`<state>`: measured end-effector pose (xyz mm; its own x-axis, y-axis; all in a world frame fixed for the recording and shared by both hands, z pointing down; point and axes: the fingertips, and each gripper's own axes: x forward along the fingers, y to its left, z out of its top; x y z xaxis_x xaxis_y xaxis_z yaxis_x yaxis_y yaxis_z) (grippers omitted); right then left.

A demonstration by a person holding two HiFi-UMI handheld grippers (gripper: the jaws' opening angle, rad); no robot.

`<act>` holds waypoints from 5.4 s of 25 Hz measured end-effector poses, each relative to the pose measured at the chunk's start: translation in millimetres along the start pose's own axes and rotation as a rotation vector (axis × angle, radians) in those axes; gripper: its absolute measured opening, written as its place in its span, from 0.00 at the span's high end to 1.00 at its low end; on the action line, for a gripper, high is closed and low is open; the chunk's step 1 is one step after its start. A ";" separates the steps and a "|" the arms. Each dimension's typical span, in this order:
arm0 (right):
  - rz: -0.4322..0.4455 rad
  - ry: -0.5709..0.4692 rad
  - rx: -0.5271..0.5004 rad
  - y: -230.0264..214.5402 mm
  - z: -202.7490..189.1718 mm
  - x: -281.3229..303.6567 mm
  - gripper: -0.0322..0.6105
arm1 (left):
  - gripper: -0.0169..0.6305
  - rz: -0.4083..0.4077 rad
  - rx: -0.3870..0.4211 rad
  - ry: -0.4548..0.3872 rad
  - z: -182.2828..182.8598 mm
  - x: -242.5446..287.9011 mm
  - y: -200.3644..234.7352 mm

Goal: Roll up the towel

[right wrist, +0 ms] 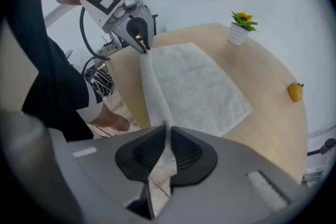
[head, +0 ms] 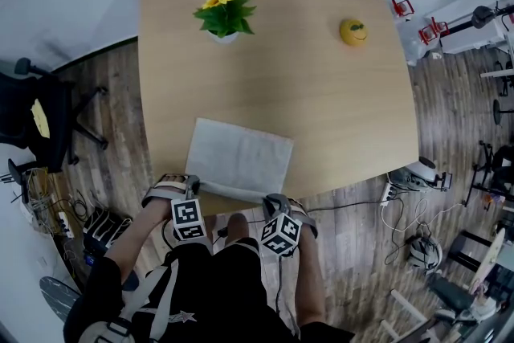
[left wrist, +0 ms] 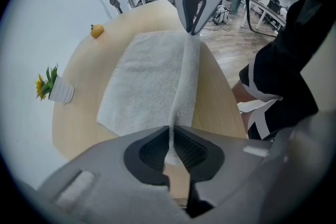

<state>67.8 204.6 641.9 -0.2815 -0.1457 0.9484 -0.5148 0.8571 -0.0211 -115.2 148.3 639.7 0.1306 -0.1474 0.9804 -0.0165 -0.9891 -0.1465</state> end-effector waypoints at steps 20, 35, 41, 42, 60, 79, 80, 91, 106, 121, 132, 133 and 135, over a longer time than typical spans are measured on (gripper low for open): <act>0.022 0.009 0.023 -25.5 5.2 14.4 0.89 | 0.91 -0.032 -0.010 0.008 1.9 17.3 21.0; -0.117 -0.032 -0.013 -36.5 6.5 -12.0 0.77 | 0.79 0.129 -0.093 -0.038 1.0 -8.3 51.2; -0.147 -0.050 -0.033 -26.6 9.1 -29.7 0.77 | 0.77 0.146 -0.094 -0.056 2.4 -28.0 44.1; -0.149 -0.053 -0.036 -24.2 9.5 -31.3 0.77 | 0.77 0.146 -0.090 -0.056 3.1 -30.2 41.0; -0.121 -0.044 -0.055 10.8 -7.6 -13.1 0.75 | 0.77 0.077 -0.059 -0.044 4.5 -11.7 -13.0; -0.117 -0.038 -0.065 -1.5 -9.3 9.5 0.76 | 0.79 0.047 -0.062 -0.024 1.9 14.9 -5.9; -0.118 -0.039 -0.066 -1.6 -9.2 9.6 0.76 | 0.79 0.048 -0.051 -0.022 1.5 14.3 -5.1; -0.162 -0.045 -0.088 -7.5 -8.4 11.4 0.82 | 0.80 0.040 0.012 -0.008 2.1 15.6 -5.0; -0.198 -0.046 -0.103 -6.1 -9.0 9.9 0.85 | 0.88 0.087 0.018 0.006 1.8 14.5 -2.1; -0.070 0.024 -0.043 25.9 -23.0 0.7 0.86 | 0.89 0.005 -0.008 0.023 -1.2 -2.5 -37.1; -0.078 0.012 -0.028 15.4 -16.0 -9.4 0.84 | 0.88 0.027 -0.016 0.022 0.4 -12.6 -22.3; -0.080 0.012 -0.028 14.1 -15.5 -10.1 0.84 | 0.88 0.032 -0.016 0.022 1.0 -12.9 -20.4; -0.083 0.010 -0.026 11.0 -14.4 -10.9 0.84 | 0.88 0.041 -0.018 0.021 2.2 -12.9 -16.3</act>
<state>76.9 222.7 636.0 -0.2306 -0.2125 0.9496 -0.5148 0.8548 0.0662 -114.4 166.3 629.2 0.1089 -0.1874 0.9762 -0.0393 -0.9821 -0.1841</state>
